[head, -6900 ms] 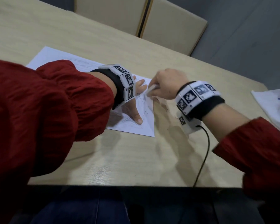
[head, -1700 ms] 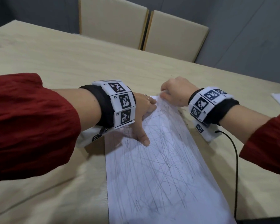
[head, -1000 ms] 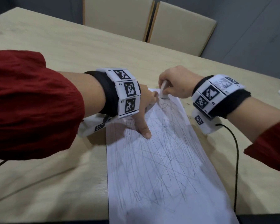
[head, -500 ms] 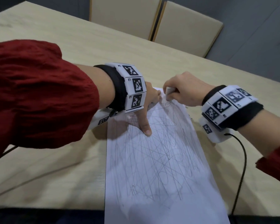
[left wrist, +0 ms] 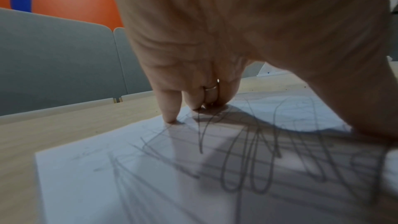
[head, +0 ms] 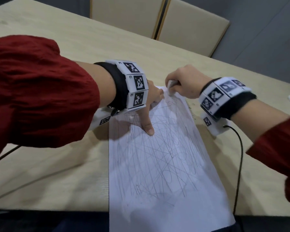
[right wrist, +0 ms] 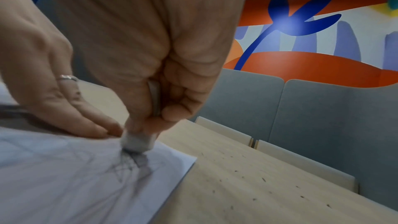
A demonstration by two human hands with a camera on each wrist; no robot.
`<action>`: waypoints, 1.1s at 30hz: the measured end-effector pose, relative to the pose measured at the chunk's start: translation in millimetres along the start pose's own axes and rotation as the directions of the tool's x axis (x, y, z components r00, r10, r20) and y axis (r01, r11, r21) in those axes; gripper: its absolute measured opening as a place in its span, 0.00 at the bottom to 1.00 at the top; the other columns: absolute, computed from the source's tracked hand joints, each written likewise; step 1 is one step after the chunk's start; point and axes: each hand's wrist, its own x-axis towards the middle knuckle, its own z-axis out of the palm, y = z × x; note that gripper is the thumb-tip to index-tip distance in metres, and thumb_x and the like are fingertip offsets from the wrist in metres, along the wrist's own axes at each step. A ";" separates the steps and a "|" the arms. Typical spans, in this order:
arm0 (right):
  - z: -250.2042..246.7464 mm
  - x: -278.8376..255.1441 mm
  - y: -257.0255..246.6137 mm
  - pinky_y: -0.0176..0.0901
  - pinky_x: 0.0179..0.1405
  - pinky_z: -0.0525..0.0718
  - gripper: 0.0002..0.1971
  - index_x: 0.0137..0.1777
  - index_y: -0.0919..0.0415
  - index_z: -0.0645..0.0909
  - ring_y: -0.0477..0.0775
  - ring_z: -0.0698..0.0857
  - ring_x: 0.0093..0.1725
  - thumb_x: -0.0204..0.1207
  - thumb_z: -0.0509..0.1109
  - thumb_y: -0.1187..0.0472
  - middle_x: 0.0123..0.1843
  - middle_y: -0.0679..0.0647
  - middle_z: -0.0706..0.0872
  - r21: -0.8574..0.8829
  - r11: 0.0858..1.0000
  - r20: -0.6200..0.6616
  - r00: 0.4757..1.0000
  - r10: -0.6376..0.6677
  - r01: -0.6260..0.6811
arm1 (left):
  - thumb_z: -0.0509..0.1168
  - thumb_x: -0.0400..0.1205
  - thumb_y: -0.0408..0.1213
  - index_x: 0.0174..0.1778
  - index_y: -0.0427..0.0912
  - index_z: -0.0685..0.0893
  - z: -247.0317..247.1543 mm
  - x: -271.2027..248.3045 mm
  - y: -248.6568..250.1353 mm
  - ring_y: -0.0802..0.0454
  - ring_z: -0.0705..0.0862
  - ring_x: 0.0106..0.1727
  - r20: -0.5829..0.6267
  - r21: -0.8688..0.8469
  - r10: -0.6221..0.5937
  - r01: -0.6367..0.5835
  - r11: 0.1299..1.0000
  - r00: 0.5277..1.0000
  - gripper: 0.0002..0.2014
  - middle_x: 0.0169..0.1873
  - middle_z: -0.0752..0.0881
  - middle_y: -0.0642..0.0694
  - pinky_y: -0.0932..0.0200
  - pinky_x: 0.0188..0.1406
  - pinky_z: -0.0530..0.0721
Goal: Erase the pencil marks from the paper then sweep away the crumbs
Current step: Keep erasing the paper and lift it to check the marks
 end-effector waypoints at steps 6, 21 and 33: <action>0.2 -6.5 8.0 0.42 0.42 0.67 0.08 0.52 0.50 0.87 0.52 0.76 0.42 0.76 0.71 0.59 0.30 0.40 0.75 -0.055 0.997 -0.120 0.992 0.045 -0.052 | 0.70 0.62 0.74 0.66 0.40 0.76 -1.8 -7.8 1.3 0.47 0.82 0.59 0.049 0.131 0.042 -0.048 0.990 0.998 0.47 0.76 0.72 0.42 0.52 0.62 0.79; -4.6 -0.7 7.3 0.46 0.50 0.58 0.06 0.51 0.43 0.86 0.46 0.69 0.36 0.78 0.70 0.53 0.29 0.38 0.71 -0.214 0.975 -0.065 0.995 -0.080 0.065 | 0.69 0.62 0.74 0.76 0.38 0.71 -3.9 -6.3 -2.2 0.44 0.78 0.68 0.089 0.136 0.030 -0.042 0.990 0.996 0.54 0.81 0.65 0.45 0.47 0.69 0.76; -4.3 0.3 11.4 0.47 0.48 0.58 0.06 0.52 0.42 0.86 0.47 0.72 0.41 0.77 0.71 0.52 0.31 0.37 0.72 -0.248 0.966 -0.085 0.992 -0.098 0.075 | 0.69 0.63 0.73 0.82 0.41 0.63 -6.3 -3.6 -0.9 0.43 0.76 0.72 0.117 0.173 0.044 -0.064 0.983 0.992 0.57 0.81 0.65 0.44 0.49 0.72 0.73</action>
